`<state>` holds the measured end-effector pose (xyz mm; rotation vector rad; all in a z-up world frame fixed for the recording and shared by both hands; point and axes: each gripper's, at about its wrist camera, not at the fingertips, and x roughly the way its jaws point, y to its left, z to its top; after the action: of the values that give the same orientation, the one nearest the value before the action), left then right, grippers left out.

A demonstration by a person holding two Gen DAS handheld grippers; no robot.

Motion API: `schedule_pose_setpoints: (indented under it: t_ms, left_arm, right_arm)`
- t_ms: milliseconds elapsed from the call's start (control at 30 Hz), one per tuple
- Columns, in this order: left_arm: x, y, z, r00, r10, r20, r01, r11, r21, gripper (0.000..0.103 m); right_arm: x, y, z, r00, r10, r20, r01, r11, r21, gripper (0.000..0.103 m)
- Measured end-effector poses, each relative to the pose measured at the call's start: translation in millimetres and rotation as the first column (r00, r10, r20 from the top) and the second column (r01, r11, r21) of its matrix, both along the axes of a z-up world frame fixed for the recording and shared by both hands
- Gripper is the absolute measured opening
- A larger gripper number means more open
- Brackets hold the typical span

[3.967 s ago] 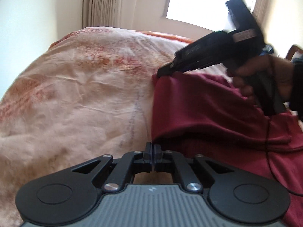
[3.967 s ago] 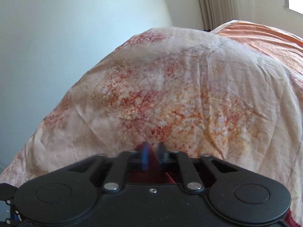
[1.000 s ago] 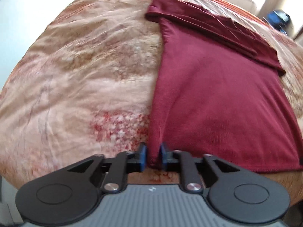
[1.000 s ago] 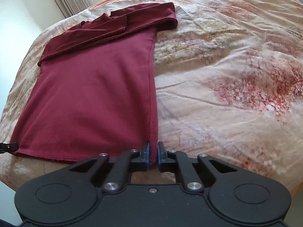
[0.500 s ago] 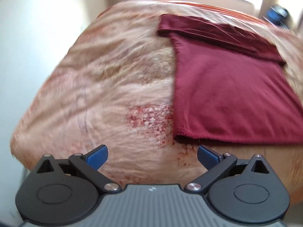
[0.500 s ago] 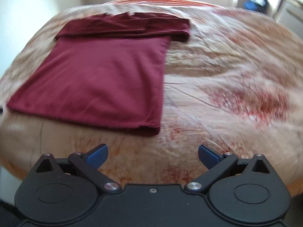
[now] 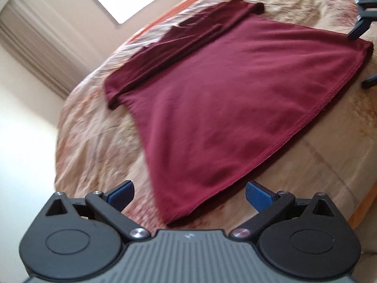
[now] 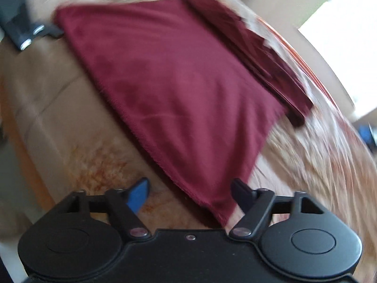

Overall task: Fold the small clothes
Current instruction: 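Grasp the hem with the right tool and lift it toward the collar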

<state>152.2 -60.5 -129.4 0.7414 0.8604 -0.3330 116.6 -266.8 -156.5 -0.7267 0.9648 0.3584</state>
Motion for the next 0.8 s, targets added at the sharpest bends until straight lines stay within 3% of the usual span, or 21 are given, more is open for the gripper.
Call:
schedule_pose_setpoints:
  t_ms: [67, 133, 200, 267, 367, 500, 600, 667, 700, 767, 800]
  left_arm:
    - [6.4, -4.6, -2.6, 0.999, -0.012, -0.035, 0.012, 1.0, -0.007, 0.103]
    - [12.2, -9.0, -7.1, 0.998, -0.01, -0.067, 0.01, 1.0, -0.011, 0.103]
    - [17.2, -13.3, -9.8, 0.995, 0.004, -0.104, -0.007, 1.0, -0.023, 0.103]
    - [20.8, -18.8, -9.8, 0.988, 0.003, -0.153, -0.012, 0.998, -0.059, 0.103]
    - [23.8, -24.8, -11.4, 0.987, -0.029, -0.161, 0.016, 0.996, -0.086, 0.103]
    - [27.4, -38.5, -19.0, 0.987, -0.04, -0.154, 0.029, 0.997, -0.07, 0.103]
    - [36.7, -35.0, -21.6, 0.983, 0.001, -0.184, -0.015, 0.997, -0.077, 0.103]
    - [42.3, -26.2, -18.9, 0.981, 0.019, -0.191, -0.037, 0.995, -0.091, 0.093]
    - [45.7, -21.5, -17.3, 0.981, 0.024, -0.191, -0.041, 0.996, -0.085, 0.083]
    - [53.9, -10.4, -14.4, 0.983, 0.031, -0.18, -0.041, 0.998, -0.051, 0.057]
    - [59.6, -3.7, -13.6, 0.983, 0.036, -0.179, -0.041, 0.999, -0.024, 0.031]
  right_arm:
    - [0.7, 0.9, -1.6, 0.998, 0.068, -0.016, -0.068, 0.998, 0.011, 0.054]
    - [3.9, -1.2, 0.6, 0.992, 0.109, -0.07, -0.105, 0.992, 0.066, 0.022]
    - [11.1, -6.0, 7.7, 0.991, 0.104, -0.083, -0.095, 0.991, 0.099, 0.008]
    - [28.3, -18.1, 21.6, 0.991, 0.045, -0.123, -0.022, 0.982, 0.186, 0.006]
    - [58.5, -37.7, 45.2, 0.98, -0.04, -0.193, 0.103, 0.94, 0.326, 0.006]
    - [90.6, -49.0, 70.6, 0.961, -0.083, -0.263, 0.191, 0.889, 0.417, 0.006]
    - [106.1, -54.5, 86.0, 0.956, -0.092, -0.28, 0.216, 0.864, 0.455, 0.006]
    - [115.0, -57.5, 95.4, 0.954, -0.1, -0.281, 0.228, 0.852, 0.472, 0.006]
    - [117.5, -57.7, 98.7, 0.953, -0.106, -0.283, 0.236, 0.847, 0.476, 0.006]
    - [120.1, -57.9, 103.6, 0.954, -0.114, -0.276, 0.238, 0.848, 0.473, 0.006]
    - [122.0, -58.0, 105.0, 0.956, -0.115, -0.27, 0.234, 0.853, 0.467, 0.006]
